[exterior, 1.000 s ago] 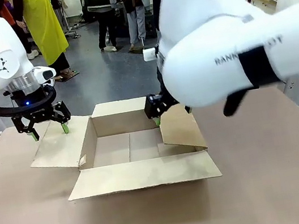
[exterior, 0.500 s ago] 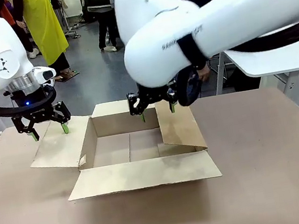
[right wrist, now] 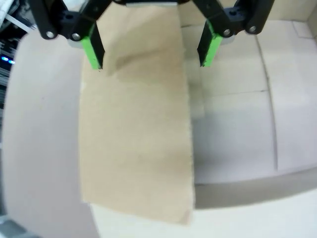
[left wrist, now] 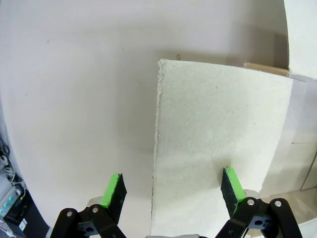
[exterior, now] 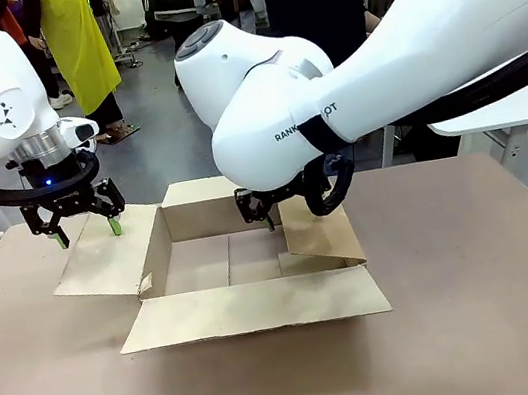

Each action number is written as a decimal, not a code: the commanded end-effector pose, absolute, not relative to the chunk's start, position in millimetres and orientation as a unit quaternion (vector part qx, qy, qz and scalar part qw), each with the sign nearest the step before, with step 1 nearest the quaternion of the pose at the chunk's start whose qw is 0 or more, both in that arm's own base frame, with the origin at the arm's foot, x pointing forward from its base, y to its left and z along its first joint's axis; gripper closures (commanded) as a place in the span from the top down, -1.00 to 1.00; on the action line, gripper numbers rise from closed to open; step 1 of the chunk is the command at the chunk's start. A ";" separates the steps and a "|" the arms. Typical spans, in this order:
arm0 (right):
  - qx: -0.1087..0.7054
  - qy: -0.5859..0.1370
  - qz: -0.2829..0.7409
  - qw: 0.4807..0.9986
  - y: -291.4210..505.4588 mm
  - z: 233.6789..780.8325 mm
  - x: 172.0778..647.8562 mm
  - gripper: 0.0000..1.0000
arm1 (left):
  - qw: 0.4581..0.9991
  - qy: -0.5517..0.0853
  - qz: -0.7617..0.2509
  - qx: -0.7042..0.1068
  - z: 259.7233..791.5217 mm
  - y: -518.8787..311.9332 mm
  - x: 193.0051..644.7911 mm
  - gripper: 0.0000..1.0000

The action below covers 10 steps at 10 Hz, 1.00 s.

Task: Pack the gift set into the box.
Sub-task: Place both hands on the side flaps of the Package Box and spread them outward.

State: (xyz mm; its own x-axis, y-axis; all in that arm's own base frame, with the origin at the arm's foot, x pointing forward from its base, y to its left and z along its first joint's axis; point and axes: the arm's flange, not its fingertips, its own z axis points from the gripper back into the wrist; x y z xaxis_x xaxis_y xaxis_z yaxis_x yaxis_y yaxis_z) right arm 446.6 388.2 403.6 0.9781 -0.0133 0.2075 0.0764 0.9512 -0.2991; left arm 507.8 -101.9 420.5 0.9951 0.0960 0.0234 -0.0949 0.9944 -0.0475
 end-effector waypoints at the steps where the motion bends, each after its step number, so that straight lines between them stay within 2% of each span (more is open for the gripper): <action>1: -0.206 -0.129 -0.051 0.969 389.1 405.2 445.9 1.00 | 0.998 -0.019 0.055 -0.016 422.1 -102.3 506.7 1.00; 5: -0.198 -0.176 -0.063 0.962 368.5 439.2 439.1 1.00 | 0.998 -0.019 0.055 -0.016 422.1 -102.3 506.7 1.00; 7: -0.186 -0.175 -0.097 0.962 340.3 464.6 435.5 1.00 | 0.998 -0.019 0.055 -0.016 422.1 -102.3 506.7 1.00; 10: -0.125 -0.146 -0.140 0.971 271.6 465.9 421.1 1.00 | 0.998 -0.019 0.055 -0.016 422.1 -102.3 506.7 1.00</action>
